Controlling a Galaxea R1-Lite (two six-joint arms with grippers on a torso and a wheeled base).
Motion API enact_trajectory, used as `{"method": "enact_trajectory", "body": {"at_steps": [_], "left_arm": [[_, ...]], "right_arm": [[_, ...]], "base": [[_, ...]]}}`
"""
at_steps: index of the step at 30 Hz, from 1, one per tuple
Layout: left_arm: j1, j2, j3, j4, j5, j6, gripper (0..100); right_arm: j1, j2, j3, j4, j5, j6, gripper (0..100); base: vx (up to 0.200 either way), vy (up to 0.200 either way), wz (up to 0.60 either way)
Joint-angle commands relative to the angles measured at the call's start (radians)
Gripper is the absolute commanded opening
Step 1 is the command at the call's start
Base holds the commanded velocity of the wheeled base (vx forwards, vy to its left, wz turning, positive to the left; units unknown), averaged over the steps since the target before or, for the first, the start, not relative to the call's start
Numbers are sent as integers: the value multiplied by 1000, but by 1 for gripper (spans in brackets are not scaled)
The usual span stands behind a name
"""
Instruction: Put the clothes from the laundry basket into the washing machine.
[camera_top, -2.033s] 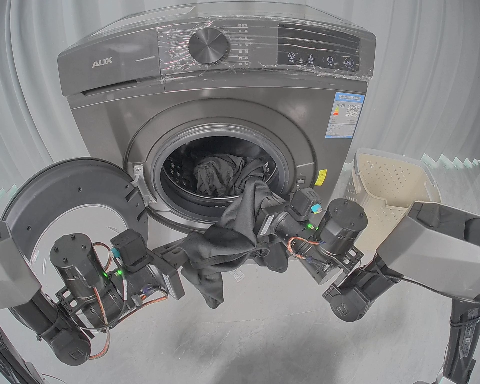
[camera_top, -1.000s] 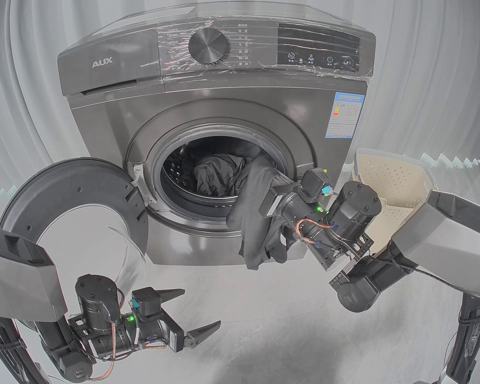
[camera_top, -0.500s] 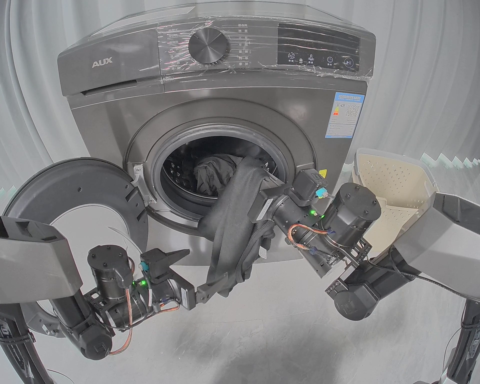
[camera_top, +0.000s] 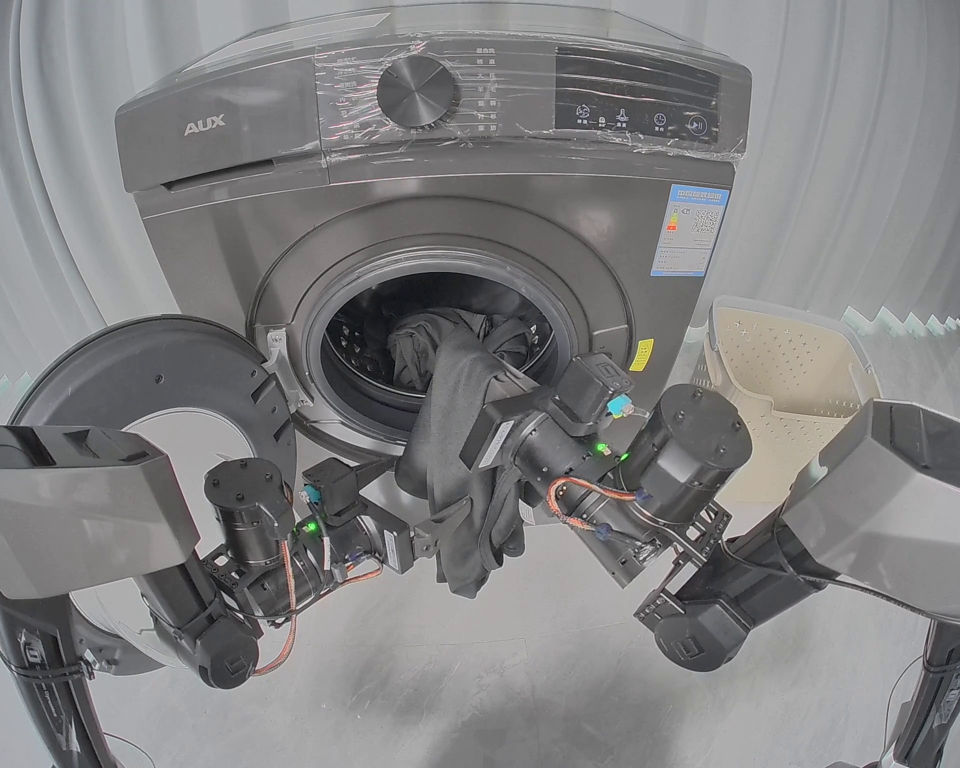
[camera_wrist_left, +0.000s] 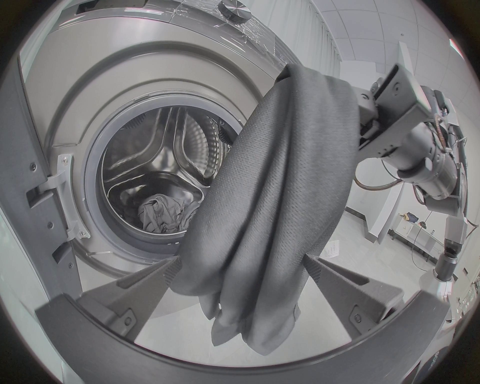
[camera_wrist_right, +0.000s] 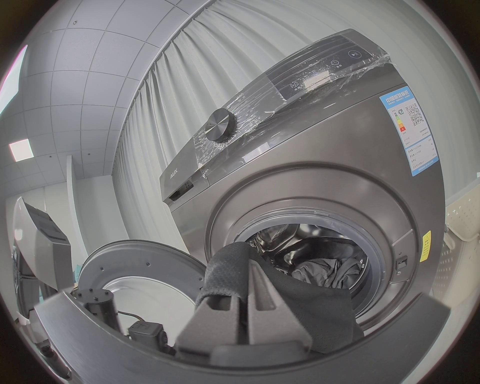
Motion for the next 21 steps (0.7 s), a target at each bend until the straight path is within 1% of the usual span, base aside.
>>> {"method": "enact_trajectory", "body": {"at_steps": [1,8,12,16,20,21], "left_arm": [[2,38,-43,-1,2,0,100],[-1,78,-91,-1,1,0,100],[0,121,-151,-1,4,0,100],[2,156,-201,-1,25,-2,100],[2,181,-240,-1,36,-2,100],[2,187,-249,-1,45,-2,100]], "right_arm": [[18,-13,18,-1,-5,2,0],[36,-30,53,-7,-5,9,0],[51,-47,75,-7,-6,11,0],[51,-59,98,-11,-5,12,0],[51,-60,99,-11,-6,20,0],[53,-60,99,-13,-6,22,0]], "base": [[0,0,0],[0,0,0],[0,0,0],[0,0,0],[0,0,0],[0,0,0]]}}
